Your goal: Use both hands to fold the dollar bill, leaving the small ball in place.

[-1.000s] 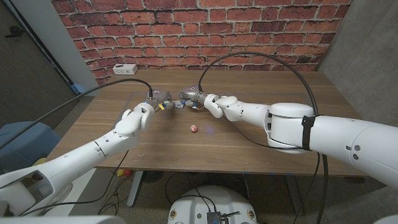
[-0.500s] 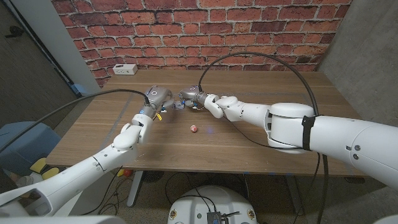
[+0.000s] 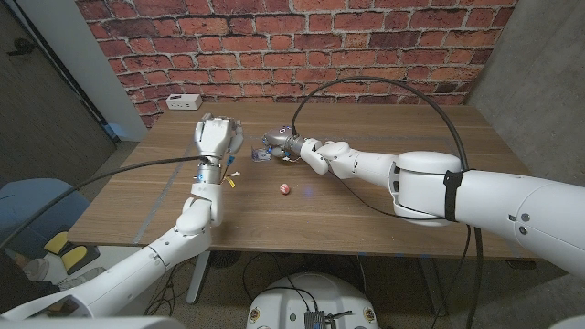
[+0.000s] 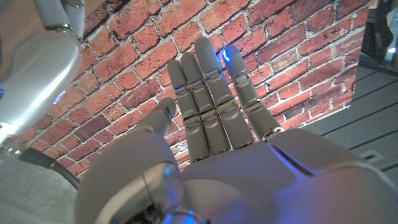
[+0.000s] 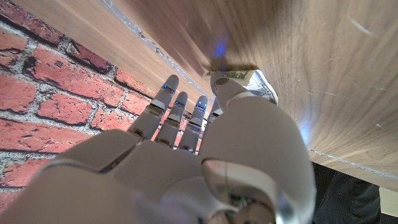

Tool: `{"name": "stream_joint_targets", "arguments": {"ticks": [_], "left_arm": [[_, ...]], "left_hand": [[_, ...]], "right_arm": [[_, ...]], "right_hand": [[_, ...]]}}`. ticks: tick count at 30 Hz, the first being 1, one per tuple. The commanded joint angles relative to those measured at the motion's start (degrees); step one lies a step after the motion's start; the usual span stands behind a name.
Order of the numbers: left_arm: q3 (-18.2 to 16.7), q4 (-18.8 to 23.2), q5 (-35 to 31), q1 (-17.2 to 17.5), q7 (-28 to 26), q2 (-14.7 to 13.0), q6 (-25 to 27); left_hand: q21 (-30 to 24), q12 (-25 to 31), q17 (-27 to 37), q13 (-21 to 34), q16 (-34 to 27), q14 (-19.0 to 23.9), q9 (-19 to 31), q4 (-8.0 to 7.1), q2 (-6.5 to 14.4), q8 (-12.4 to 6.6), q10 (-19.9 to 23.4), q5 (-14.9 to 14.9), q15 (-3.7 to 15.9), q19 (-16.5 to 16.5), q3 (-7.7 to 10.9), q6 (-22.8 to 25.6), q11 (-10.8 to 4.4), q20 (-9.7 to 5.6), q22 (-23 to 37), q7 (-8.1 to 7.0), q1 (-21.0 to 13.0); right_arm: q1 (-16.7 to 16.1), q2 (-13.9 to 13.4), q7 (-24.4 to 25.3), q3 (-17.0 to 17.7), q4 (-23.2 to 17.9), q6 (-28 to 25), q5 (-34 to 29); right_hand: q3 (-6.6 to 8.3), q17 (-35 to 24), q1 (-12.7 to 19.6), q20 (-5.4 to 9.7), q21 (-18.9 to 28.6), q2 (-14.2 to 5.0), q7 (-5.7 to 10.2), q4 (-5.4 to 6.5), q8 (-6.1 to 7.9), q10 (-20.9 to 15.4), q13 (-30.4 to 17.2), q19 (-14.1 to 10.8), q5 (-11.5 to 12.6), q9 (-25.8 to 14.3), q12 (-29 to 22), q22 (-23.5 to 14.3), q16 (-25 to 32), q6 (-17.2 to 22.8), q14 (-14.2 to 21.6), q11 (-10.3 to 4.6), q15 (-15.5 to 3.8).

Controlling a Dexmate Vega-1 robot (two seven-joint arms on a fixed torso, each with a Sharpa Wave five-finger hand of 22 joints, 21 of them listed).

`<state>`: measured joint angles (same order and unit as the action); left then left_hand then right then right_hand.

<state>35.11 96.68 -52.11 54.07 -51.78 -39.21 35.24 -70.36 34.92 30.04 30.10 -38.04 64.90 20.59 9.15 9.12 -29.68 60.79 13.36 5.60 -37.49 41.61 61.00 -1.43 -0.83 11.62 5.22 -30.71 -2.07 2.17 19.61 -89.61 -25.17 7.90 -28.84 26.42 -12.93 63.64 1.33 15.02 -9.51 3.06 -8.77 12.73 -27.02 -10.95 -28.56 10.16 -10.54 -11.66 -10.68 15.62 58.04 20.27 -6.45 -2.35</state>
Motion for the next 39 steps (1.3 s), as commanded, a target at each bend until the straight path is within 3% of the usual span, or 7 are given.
{"name": "stream_joint_targets", "arguments": {"ticks": [1, 9, 18, 24, 28, 32, 39], "left_arm": [[1.74, 5.32, -0.73, 0.06, 10.02, 0.20, 15.64], [5.59, 11.68, 1.02, -4.35, 33.43, -5.13, 21.28], [7.84, 14.28, 6.46, -11.04, 52.92, -10.28, 19.93], [9.18, 12.58, 10.84, -15.37, 62.15, -12.75, 14.54], [10.98, 11.11, 10.79, -17.41, 65.31, -13.32, 11.28], [11.27, 10.16, 11.41, -18.07, 66.12, -13.63, 7.51], [8.89, 9.09, 14.85, -16.94, 63.47, -13.80, 0.86]], "left_hand": [[-0.83, -1.77, -3.95, 0.18, 4.98, -3.04, -0.24, -0.72, -1.25, 1.39, -3.68, 2.17, 0.36, 0.34, 2.67, -2.20, -0.16, -0.23, -0.89, 0.12, 2.36], [4.48, -12.64, -17.29, -7.50, 18.24, -15.68, -5.56, 0.32, -2.98, 10.04, -12.17, 6.04, -1.44, 6.29, 10.79, -9.83, 2.54, 3.04, -1.86, -1.07, 7.62], [8.53, -19.38, -18.41, -11.21, 22.87, -27.87, -8.45, 0.85, -1.04, 16.83, -20.78, 2.40, -2.66, 9.51, 9.73, -17.14, 2.75, 5.26, -2.20, -1.69, 7.36], [9.62, -20.86, -18.63, -12.18, 23.66, -29.54, -8.87, 0.20, -0.70, 18.07, -22.72, 1.43, -2.90, 9.56, 9.23, -18.69, 2.63, 4.55, -2.29, -1.68, 7.99], [14.58, -22.24, -19.03, -14.17, 25.52, -33.97, -9.46, 0.14, 0.17, 18.53, -23.50, -0.29, -1.50, 18.28, 8.01, -18.11, 0.35, 3.90, -2.12, -4.21, 8.14], [15.94, -22.15, -19.43, -14.94, 25.86, -34.52, -9.61, 0.75, 0.13, 18.04, -22.47, -0.78, -0.69, 20.20, 7.60, -15.92, -0.76, 2.78, -2.05, -4.77, 7.62], [17.01, -21.12, -20.01, -17.07, 24.40, -26.61, -9.93, 0.58, -0.64, 17.27, -16.89, -1.23, 1.18, 18.86, 8.52, -8.29, -1.54, 1.58, -1.68, -4.65, 8.04]], "right_arm": [[-0.12, -0.05, 0.44, -0.09, 0.00, 0.46, -0.47], [-0.14, -0.27, 0.75, 0.02, 0.00, 0.77, -0.62], [-0.14, -0.28, 0.08, 0.12, 0.00, 0.29, -0.48], [-0.04, -0.10, -0.95, 0.03, 0.00, -0.66, -0.15], [0.04, 0.03, -1.70, 0.01, 0.00, -1.37, 0.22], [0.09, 0.05, -2.07, -0.05, 0.00, -1.69, 0.48], [0.19, 0.13, -2.71, -0.11, 0.00, -2.29, 0.80]], "right_hand": [[0.18, -0.15, 0.40, 0.08, 0.00, 0.16, -0.05, -0.21, -0.26, -0.23, -0.06, -0.17, 0.00, -0.13, 0.19, -0.14, 0.01, 0.52, 0.59, 0.03, -7.35], [0.17, -0.16, 0.44, 0.08, 0.00, 0.16, -0.06, -0.21, -0.39, -0.26, -0.06, -0.17, 0.00, -0.14, 0.21, -0.14, -0.01, 0.63, 0.63, 0.01, -7.31], [0.11, -0.20, 0.52, 0.10, 0.00, 0.16, -0.04, -0.24, -0.51, -0.26, -0.06, -0.15, 0.00, -0.14, 0.23, -0.14, -0.03, 0.77, 0.58, 0.13, -7.35], [0.12, -0.18, 0.61, 0.08, 0.02, 0.20, -0.10, -0.30, -0.59, -0.23, -0.06, -0.18, 0.01, -0.15, 0.25, -0.14, -0.06, 0.86, 0.61, 0.04, -7.32], [0.12, -0.19, 0.60, 0.13, 0.01, 0.18, -0.13, -0.26, -0.65, -0.26, -0.06, -0.17, 0.01, -0.15, 0.25, -0.14, -0.09, 0.91, 0.59, 0.02, -7.34], [0.10, -0.20, 0.66, 0.10, 0.02, 0.22, -0.15, -0.31, -0.70, -0.34, -0.06, -0.19, 0.01, -0.15, 0.22, -0.14, -0.07, 0.94, 0.66, 0.03, -7.44], [0.06, -0.21, 0.66, 0.12, 0.01, 0.23, -0.18, -0.29, -0.82, -0.35, -0.06, -0.15, 0.01, -0.15, 0.24, -0.14, -0.13, 0.94, 0.57, 0.10, -7.45]]}}
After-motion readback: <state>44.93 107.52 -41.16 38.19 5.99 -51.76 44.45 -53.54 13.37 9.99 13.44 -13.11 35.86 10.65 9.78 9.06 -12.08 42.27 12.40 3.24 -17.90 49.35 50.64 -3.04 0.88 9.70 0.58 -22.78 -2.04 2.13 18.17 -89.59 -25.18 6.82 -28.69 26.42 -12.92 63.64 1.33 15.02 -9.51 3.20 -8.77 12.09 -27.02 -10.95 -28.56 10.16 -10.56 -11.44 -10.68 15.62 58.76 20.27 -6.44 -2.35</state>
